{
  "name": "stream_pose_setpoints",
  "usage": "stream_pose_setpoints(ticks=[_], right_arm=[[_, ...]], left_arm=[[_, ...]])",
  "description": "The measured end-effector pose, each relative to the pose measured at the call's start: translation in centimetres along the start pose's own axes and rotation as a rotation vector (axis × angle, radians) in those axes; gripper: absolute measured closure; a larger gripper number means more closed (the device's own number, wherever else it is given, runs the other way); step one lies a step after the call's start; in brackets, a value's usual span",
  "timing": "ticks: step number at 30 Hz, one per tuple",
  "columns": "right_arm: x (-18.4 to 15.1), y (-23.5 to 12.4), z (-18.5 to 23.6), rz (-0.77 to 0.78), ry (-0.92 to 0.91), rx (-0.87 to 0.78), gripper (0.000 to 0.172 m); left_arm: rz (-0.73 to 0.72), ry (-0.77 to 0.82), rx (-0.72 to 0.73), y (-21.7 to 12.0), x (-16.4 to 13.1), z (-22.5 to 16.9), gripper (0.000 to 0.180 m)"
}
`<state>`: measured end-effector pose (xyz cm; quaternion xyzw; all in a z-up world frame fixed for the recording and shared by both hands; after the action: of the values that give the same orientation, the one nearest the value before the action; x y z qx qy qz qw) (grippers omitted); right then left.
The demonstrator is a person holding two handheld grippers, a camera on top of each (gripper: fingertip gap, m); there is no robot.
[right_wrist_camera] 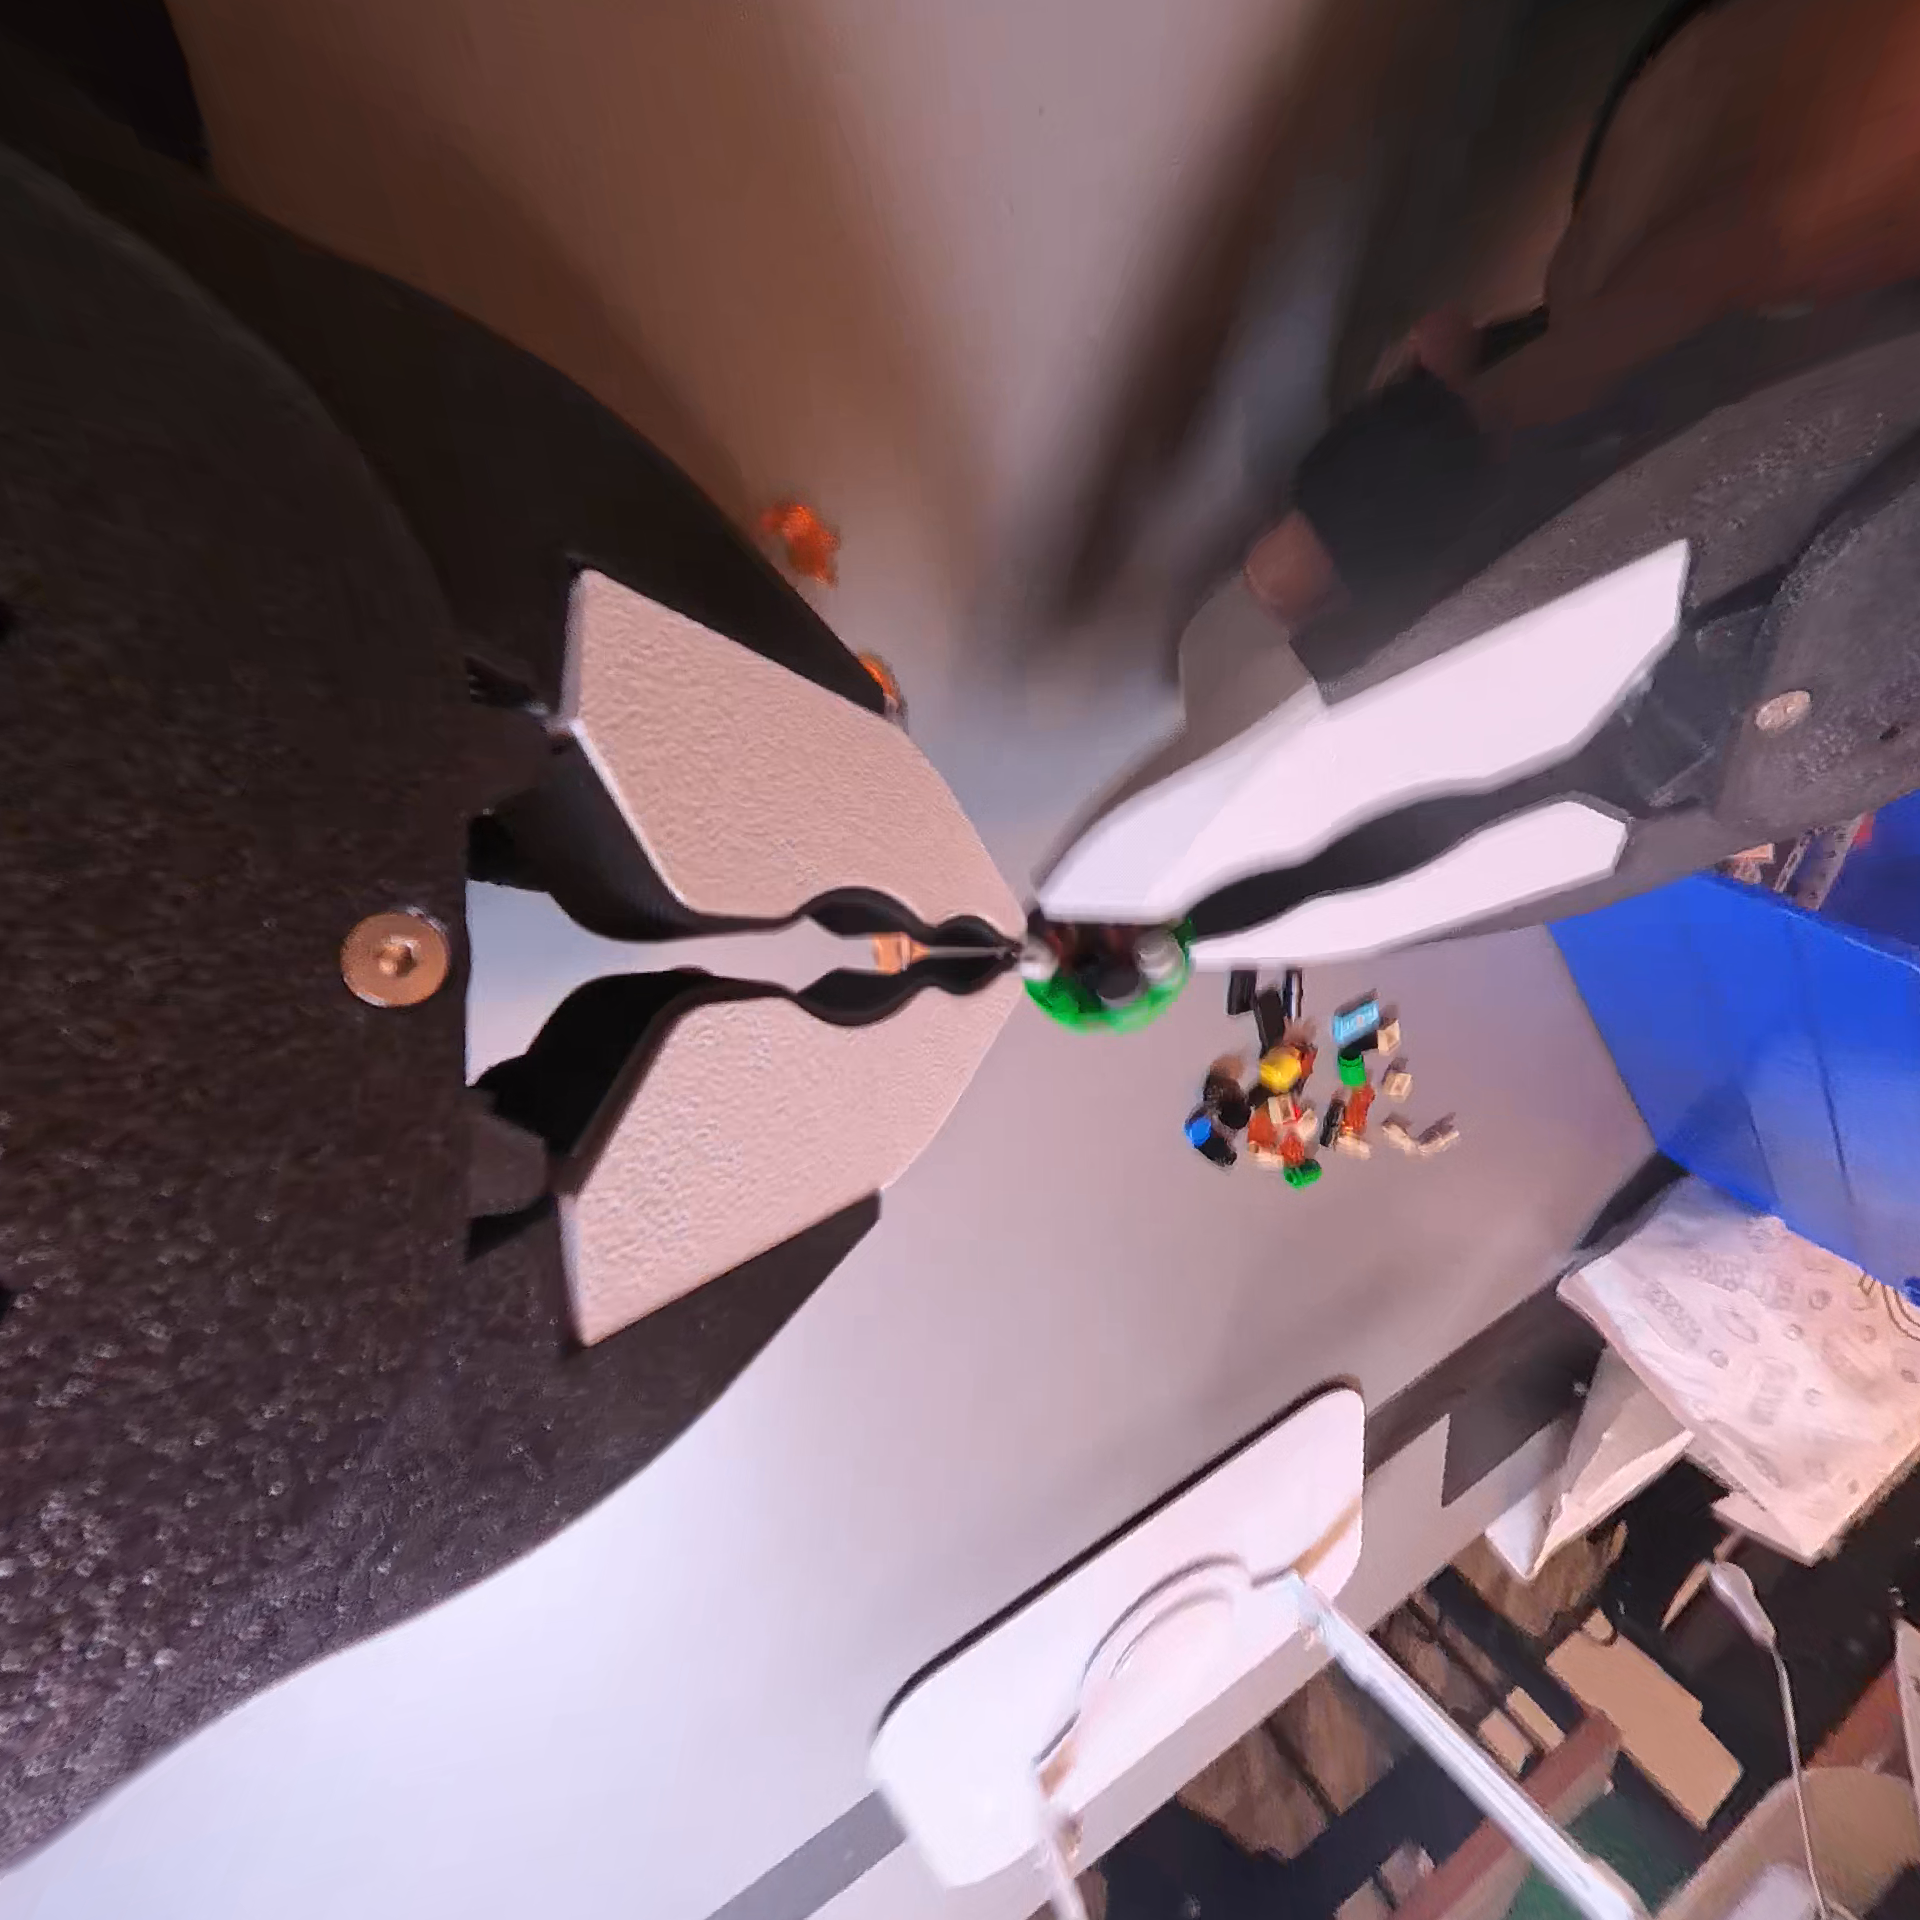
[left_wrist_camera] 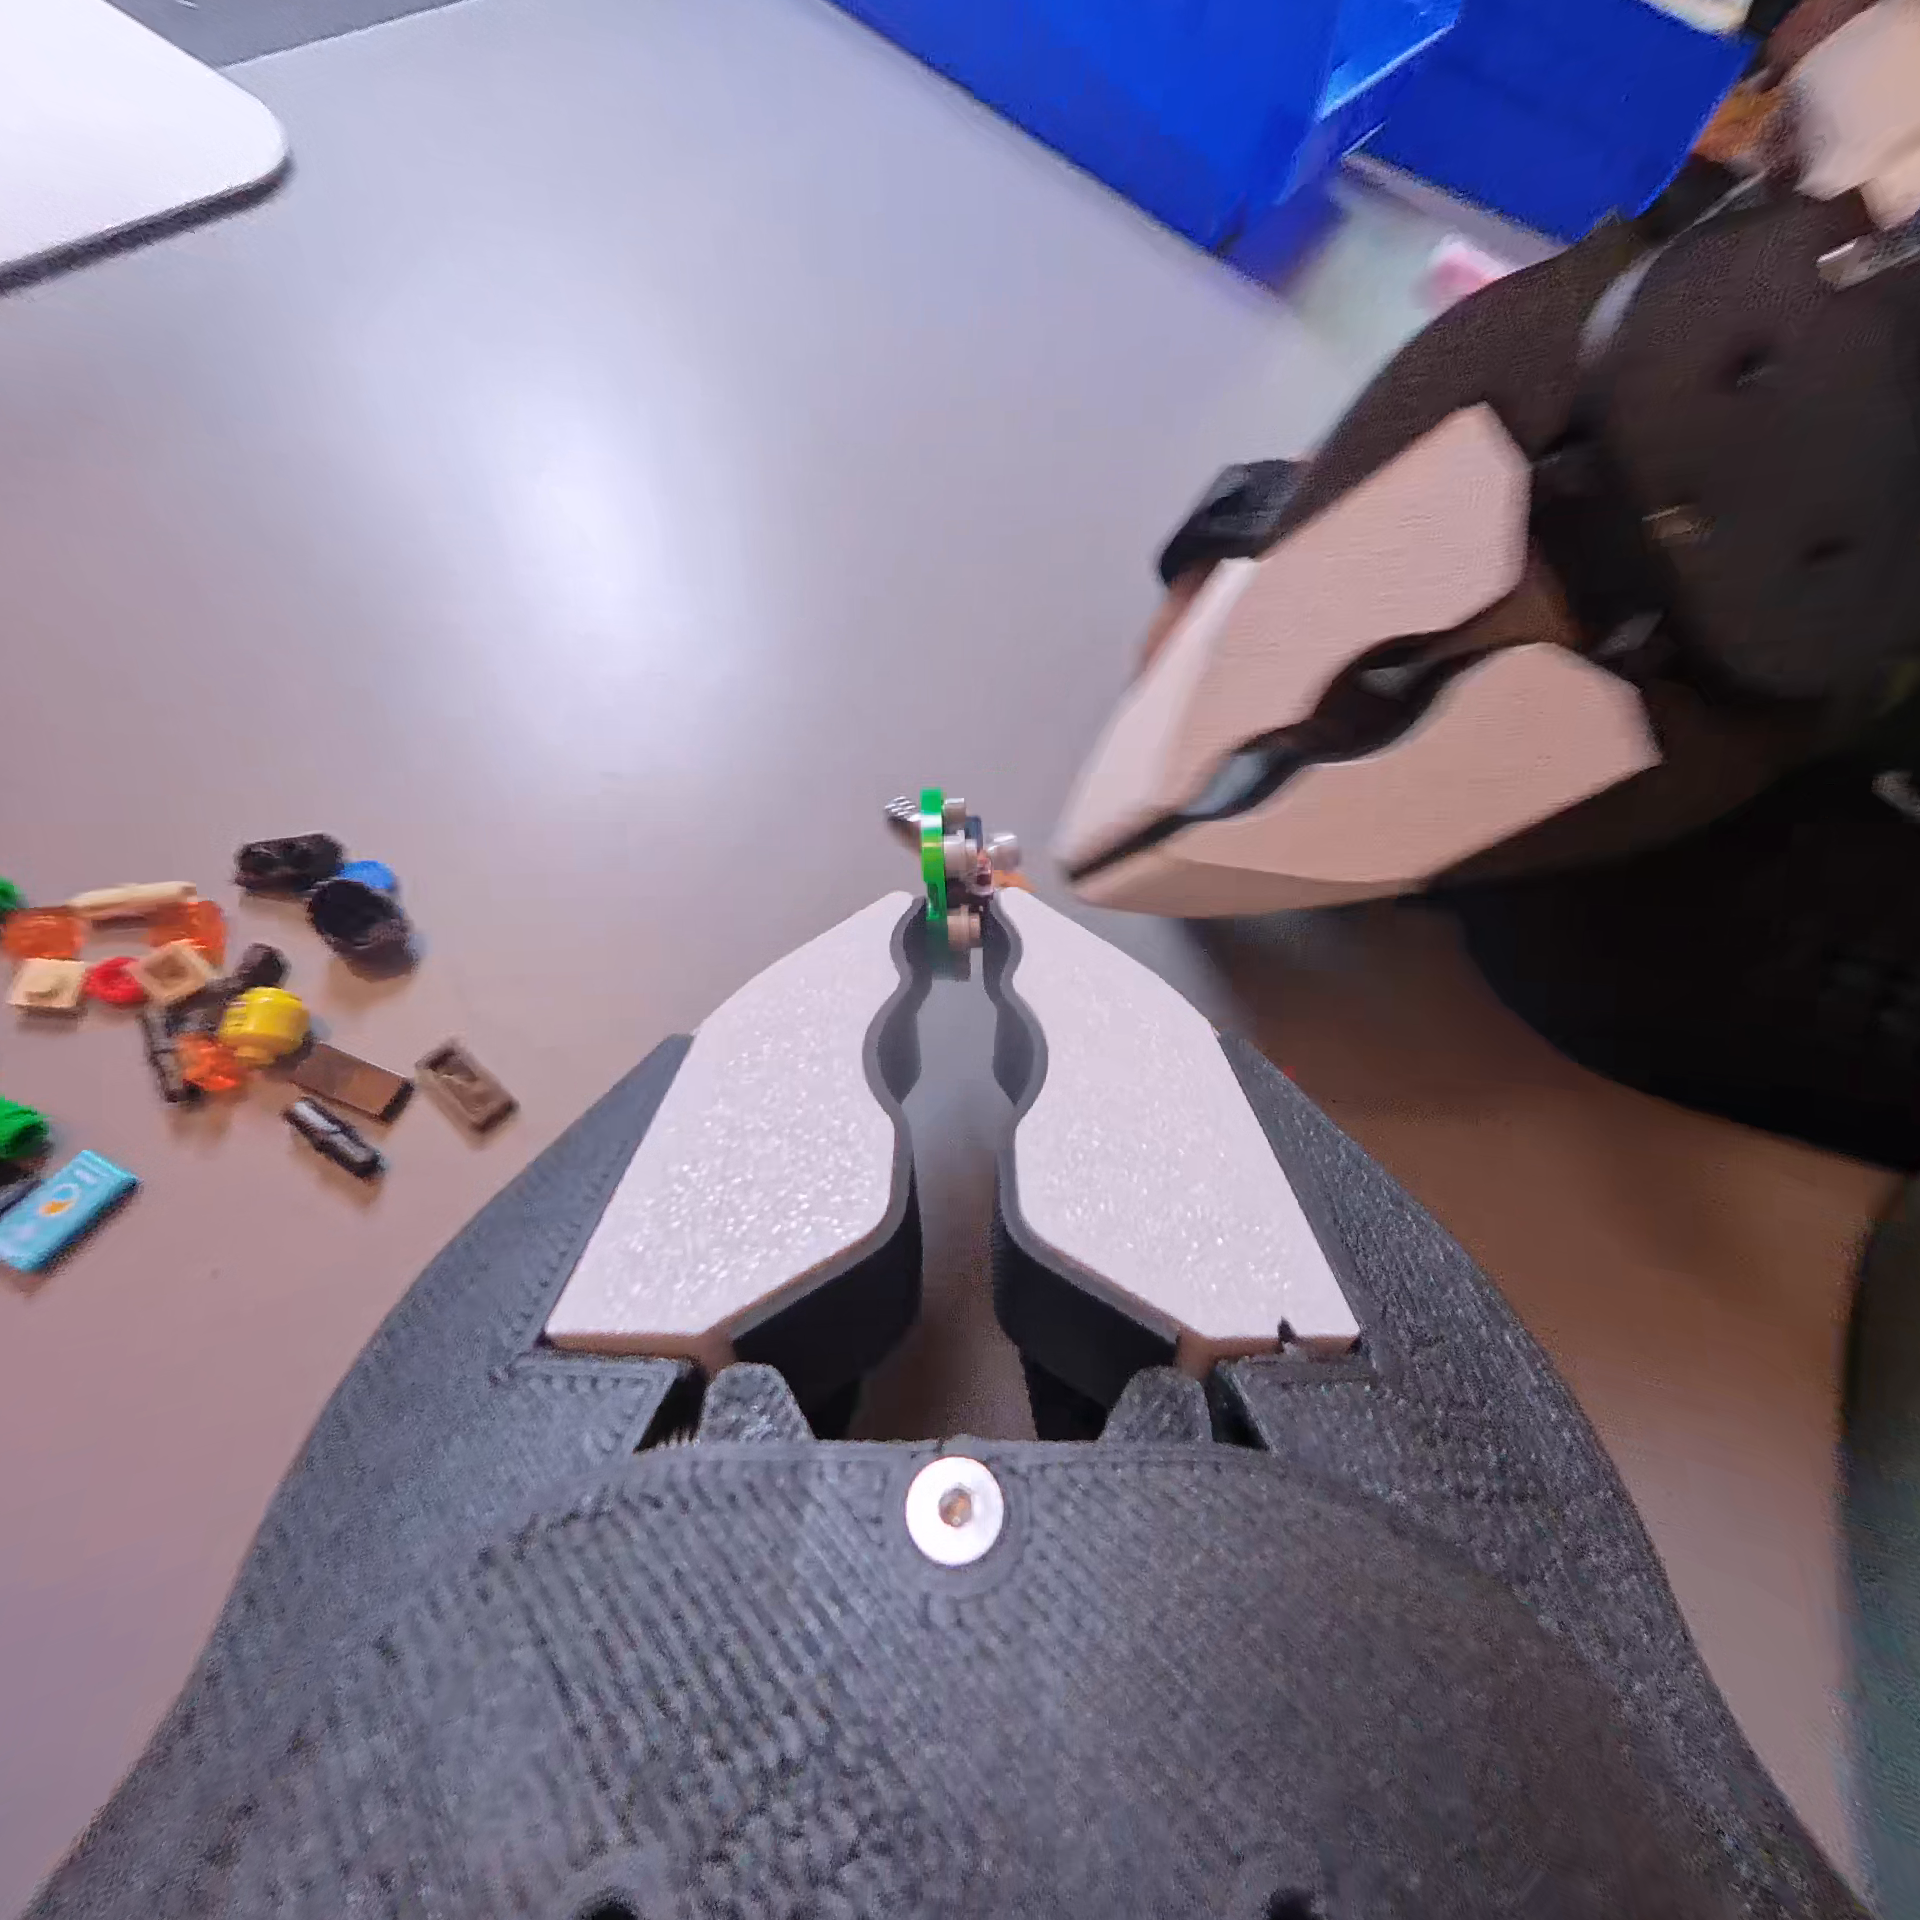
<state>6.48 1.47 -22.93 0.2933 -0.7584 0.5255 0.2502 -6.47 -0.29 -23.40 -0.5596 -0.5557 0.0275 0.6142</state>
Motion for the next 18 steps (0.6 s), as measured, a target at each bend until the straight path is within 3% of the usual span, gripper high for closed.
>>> stream_pose_setpoints(ticks=[3, 9, 13, 18], right_arm=[[0.6, -0.2, 1.1, -0.029, -0.098, 0.002, 0.172], [-0.8, 0.3, -0.5, 0.056, 0.031, 0.126, 0.172], [-0.2, -0.5, -1.4, -0.034, 0.062, 0.111, 0.158], [0.3, -0.8, -1.0, -0.076, -0.016, 0.077, 0.154]], left_arm=[[0.016, -0.049, -0.049, 0.2, -0.2, 0.8, 0.171], [0.004, -0.011, -0.065, -0.2, -0.3, 0.5, 0.171], [0.020, 0.007, -0.125, 0.2, -0.5, 0.1, 0.171], [0.038, 0.080, -0.140, 0.6, -0.4, -0.8, 0.171]])
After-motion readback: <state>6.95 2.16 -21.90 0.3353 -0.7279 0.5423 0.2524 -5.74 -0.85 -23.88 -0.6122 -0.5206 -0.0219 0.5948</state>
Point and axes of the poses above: each gripper's, where its closed fingertips meet, y out along the fingers, x out of its top, z = x × y across the jaws, the point moved 8 cm from there along -y, back along the fingers, and after that the axes turned 15 degrees about z, right-handed, at the moved point
